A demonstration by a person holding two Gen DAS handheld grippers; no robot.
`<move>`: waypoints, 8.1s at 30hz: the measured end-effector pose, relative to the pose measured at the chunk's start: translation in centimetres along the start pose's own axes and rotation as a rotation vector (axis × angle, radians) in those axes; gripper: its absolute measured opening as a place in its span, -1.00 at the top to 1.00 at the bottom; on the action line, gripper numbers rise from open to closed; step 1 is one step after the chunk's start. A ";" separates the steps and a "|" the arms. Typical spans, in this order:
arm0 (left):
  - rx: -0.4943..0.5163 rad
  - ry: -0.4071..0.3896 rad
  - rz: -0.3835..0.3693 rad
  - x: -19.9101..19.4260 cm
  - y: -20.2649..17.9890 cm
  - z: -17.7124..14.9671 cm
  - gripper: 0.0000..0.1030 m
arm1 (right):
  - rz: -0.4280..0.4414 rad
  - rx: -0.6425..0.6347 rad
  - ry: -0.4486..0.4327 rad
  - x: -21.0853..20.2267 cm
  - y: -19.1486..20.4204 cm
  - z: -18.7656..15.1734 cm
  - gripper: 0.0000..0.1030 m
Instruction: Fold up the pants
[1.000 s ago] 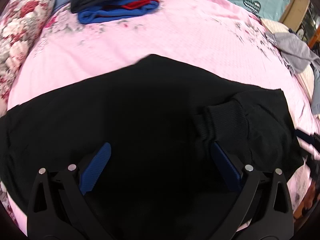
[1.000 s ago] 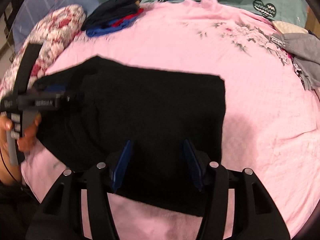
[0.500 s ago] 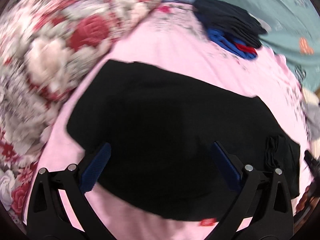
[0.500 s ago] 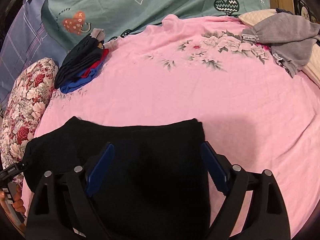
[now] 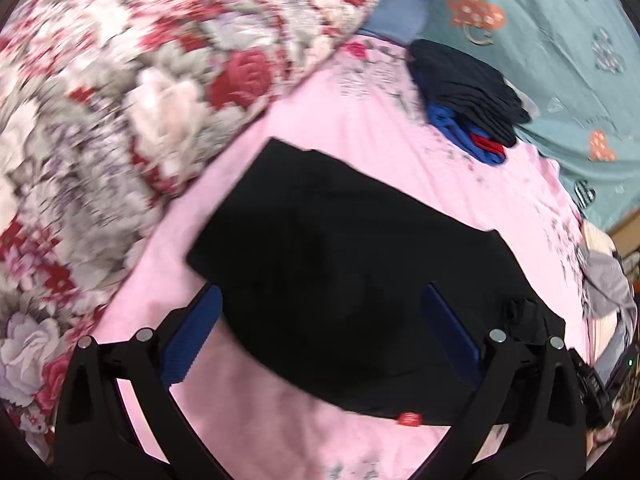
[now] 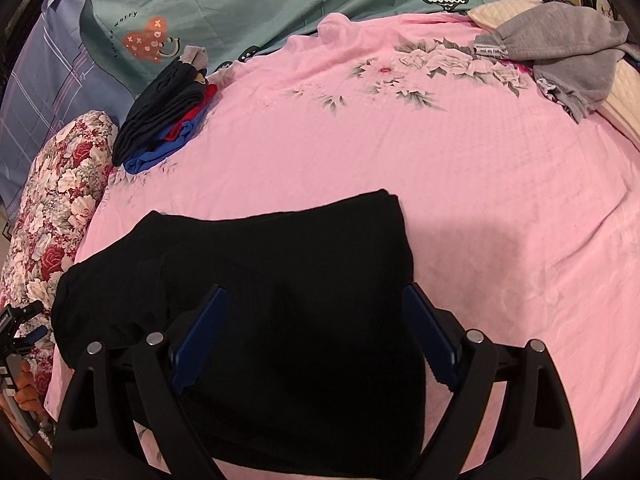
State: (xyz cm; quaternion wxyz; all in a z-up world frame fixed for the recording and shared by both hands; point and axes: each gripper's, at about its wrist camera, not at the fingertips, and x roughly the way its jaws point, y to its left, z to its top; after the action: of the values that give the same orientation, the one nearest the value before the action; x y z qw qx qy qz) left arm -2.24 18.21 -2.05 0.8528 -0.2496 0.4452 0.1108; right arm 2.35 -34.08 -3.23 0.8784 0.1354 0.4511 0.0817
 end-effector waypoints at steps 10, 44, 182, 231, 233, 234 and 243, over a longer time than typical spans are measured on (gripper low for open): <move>-0.165 0.097 0.010 2.2 4.4 -0.1 -0.92 | 0.051 -0.028 0.019 1.0 1.6 -0.1 -0.74; 0.530 -0.113 -0.154 -3.6 -17.5 -1.4 0.55 | 0.136 0.055 0.020 -0.2 -0.3 -1.1 -0.74; 0.518 0.267 -0.185 9.5 -18.7 -6.6 -0.96 | 0.282 0.100 0.148 -1.6 -6.4 -1.5 -0.01; 0.579 0.260 -0.122 9.9 -21.2 -8.0 -0.96 | 0.339 -0.132 0.179 -1.0 2.1 -1.2 -0.15; 0.575 0.217 -0.125 9.3 -19.9 -8.8 -0.96 | 0.314 -0.181 0.196 -1.0 1.8 -2.9 -0.14; 0.549 0.232 -0.120 9.0 -19.4 -8.6 -0.96 | 0.316 -0.190 0.176 -1.7 1.5 -3.5 -0.14; 0.639 0.270 -0.132 7.5 -20.1 -11.7 -0.96 | 0.373 -0.231 0.165 -3.5 4.2 -4.8 -0.21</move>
State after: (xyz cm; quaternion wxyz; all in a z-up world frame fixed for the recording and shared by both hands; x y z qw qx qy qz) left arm 2.15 -5.30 -7.21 0.8265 -0.0110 0.5491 -0.1237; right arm -3.69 -30.22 -1.87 0.8179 0.1077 0.4762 0.3045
